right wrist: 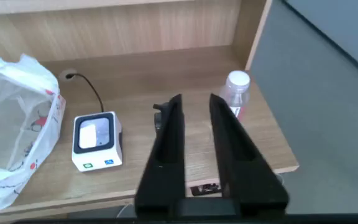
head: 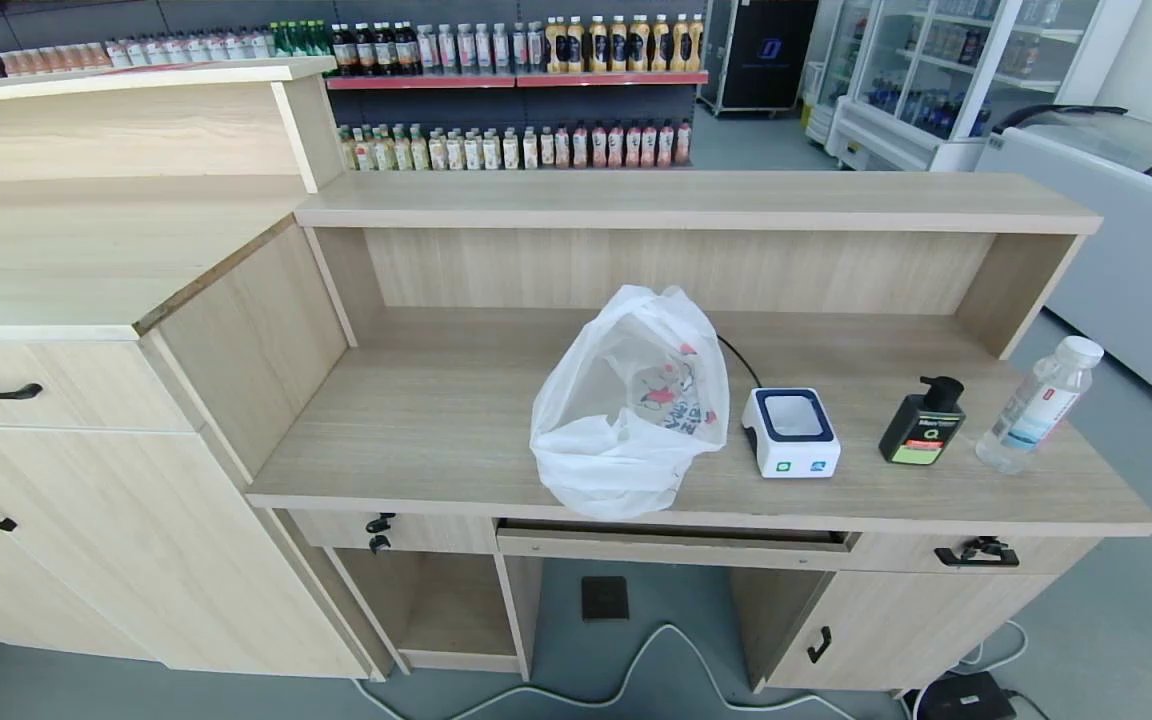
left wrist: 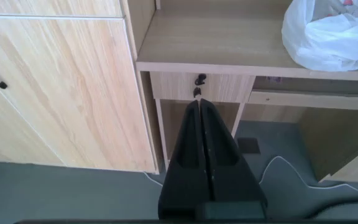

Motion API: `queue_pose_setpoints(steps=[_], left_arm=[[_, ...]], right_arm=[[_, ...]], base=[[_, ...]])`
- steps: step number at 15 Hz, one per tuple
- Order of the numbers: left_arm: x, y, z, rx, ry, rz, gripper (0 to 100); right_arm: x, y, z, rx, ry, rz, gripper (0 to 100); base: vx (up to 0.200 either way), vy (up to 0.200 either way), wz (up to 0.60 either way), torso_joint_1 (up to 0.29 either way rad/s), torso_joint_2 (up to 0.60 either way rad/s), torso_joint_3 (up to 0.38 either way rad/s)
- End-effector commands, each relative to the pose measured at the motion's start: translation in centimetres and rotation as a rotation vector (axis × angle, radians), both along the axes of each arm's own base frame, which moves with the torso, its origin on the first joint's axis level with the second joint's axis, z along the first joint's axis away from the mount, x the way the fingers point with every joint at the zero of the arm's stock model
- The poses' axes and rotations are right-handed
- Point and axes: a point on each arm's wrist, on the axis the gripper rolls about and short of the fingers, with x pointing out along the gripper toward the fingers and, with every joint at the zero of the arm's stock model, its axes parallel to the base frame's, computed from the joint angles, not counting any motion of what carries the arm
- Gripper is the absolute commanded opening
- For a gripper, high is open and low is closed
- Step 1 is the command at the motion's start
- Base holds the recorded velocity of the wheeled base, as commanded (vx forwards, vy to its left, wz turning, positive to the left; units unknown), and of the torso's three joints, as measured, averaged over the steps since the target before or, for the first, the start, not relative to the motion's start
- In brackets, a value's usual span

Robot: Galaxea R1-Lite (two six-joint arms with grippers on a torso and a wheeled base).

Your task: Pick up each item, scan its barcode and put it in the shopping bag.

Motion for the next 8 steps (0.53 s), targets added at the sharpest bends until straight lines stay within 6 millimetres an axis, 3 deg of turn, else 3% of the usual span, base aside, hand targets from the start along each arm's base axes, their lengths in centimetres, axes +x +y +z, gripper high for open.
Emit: queue_pose_setpoints(steps=[1,5,8], left_arm=[[0.0,0.0,0.0,0.000,0.000,0.001,0],[0.0,0.0,0.0,0.000,0.000,0.001,0],[0.0,0.0,0.0,0.000,0.000,0.001,0]], right_arm=[[4.6,-2.5,-3.5,-0.006,0.134,0.033,100],[7.0,-4.3,-6.9,-0.092,0.240,0.167,100],[9.6,-6.8,-9.5,-0.173,0.309,0.230,100]], base=[[0.000,0.000,0.00,0.000,0.00,0.000],[0.000,0.000,0.00,0.000,0.00,0.000],[0.000,0.000,0.00,0.000,0.00,0.000]])
